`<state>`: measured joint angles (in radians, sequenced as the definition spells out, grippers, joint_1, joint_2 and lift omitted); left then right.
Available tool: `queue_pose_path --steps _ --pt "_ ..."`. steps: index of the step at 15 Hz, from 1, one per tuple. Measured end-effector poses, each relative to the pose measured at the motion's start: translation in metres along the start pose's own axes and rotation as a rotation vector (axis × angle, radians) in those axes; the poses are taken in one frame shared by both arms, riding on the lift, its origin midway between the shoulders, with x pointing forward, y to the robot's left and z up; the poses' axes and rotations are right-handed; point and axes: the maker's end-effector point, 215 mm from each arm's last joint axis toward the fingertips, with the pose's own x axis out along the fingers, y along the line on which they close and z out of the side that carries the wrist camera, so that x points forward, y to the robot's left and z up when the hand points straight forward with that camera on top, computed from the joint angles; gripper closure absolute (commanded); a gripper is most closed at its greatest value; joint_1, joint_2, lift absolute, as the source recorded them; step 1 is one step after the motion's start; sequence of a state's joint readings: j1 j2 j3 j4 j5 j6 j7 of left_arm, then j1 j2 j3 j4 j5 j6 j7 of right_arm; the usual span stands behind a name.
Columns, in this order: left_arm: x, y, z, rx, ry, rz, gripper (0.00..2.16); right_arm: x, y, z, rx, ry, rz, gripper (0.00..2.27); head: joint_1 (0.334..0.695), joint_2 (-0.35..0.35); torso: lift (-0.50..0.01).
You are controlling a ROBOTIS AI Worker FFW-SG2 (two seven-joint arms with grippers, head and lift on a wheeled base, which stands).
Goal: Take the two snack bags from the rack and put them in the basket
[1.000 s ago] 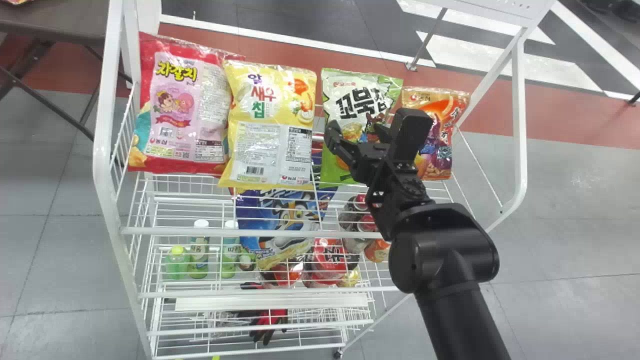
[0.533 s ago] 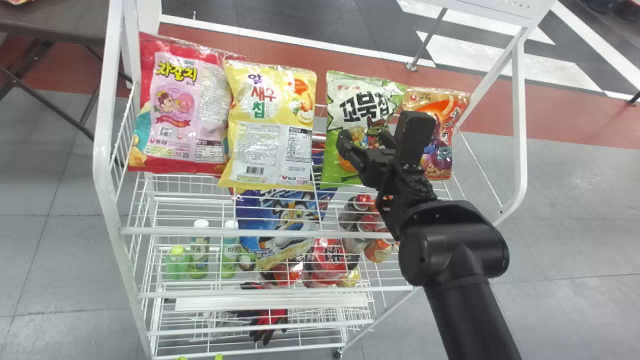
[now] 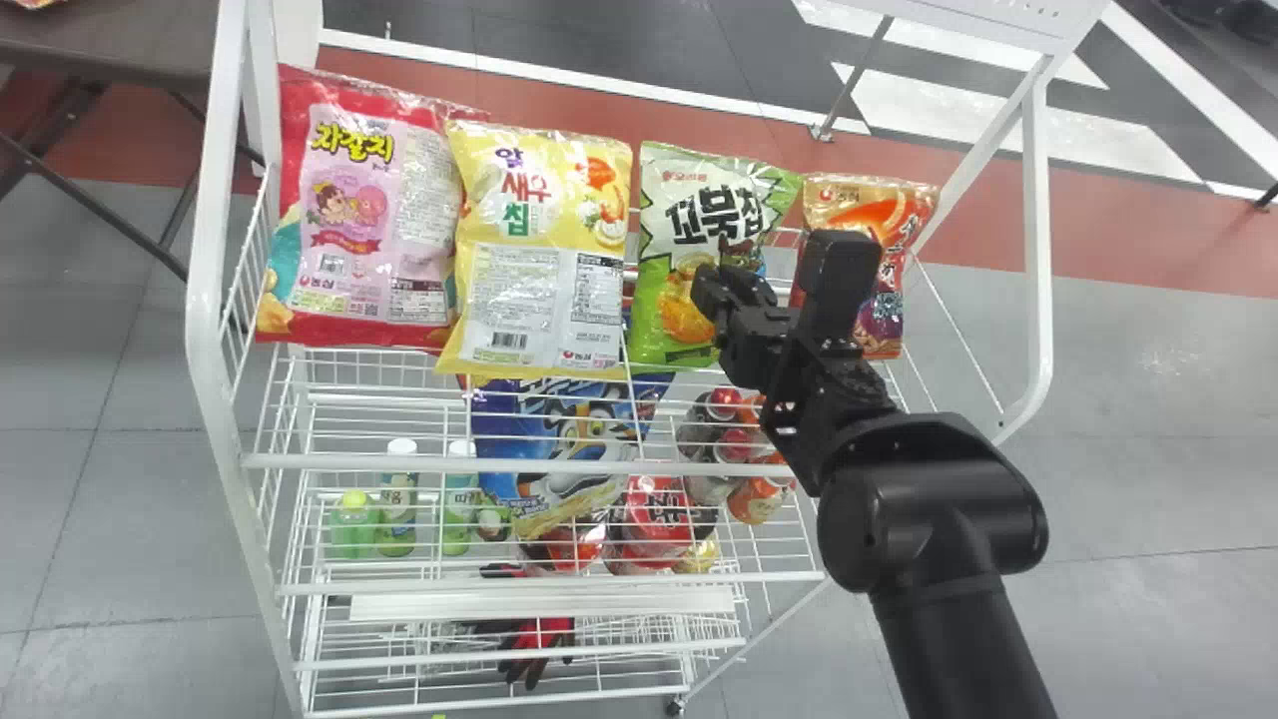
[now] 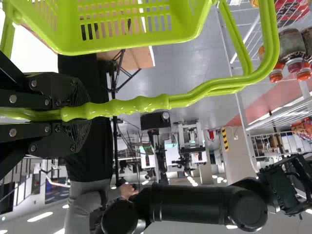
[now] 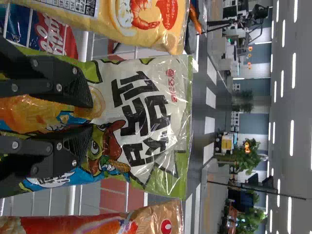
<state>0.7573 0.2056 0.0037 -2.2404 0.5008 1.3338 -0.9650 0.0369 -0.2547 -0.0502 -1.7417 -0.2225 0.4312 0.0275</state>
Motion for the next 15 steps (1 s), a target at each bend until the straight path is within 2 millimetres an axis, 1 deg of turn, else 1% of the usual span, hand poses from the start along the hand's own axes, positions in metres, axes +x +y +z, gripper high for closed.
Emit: queue_pose_path --steps 4,7,9,10,12,15 --pt "0.001 -0.001 -0.004 -0.007 0.0 -0.002 1.87 -0.009 -0.012 0.004 0.004 -0.031 -0.015 2.24 0.695 -0.35 -0.011" --pt "0.002 -0.004 -0.004 -0.003 0.001 -0.007 1.87 -0.03 -0.017 0.007 0.018 -0.051 -0.015 2.24 0.695 -0.35 -0.011" --pt "0.002 -0.005 -0.004 0.0 0.0 -0.012 1.87 -0.053 -0.018 0.014 0.029 -0.071 -0.002 2.25 0.695 -0.35 -0.011" --pt "0.002 -0.006 -0.003 0.002 -0.001 -0.014 1.87 -0.067 -0.019 0.021 0.03 -0.083 0.003 2.24 0.695 -0.35 -0.011" --pt "0.001 -0.007 -0.001 0.008 -0.008 -0.02 1.87 -0.096 -0.027 0.03 0.036 -0.094 0.004 2.25 0.695 -0.35 -0.011" --pt "-0.001 -0.01 0.007 0.024 -0.025 -0.026 1.87 -0.136 -0.036 0.035 0.043 -0.077 0.012 2.25 0.695 -0.35 -0.011"
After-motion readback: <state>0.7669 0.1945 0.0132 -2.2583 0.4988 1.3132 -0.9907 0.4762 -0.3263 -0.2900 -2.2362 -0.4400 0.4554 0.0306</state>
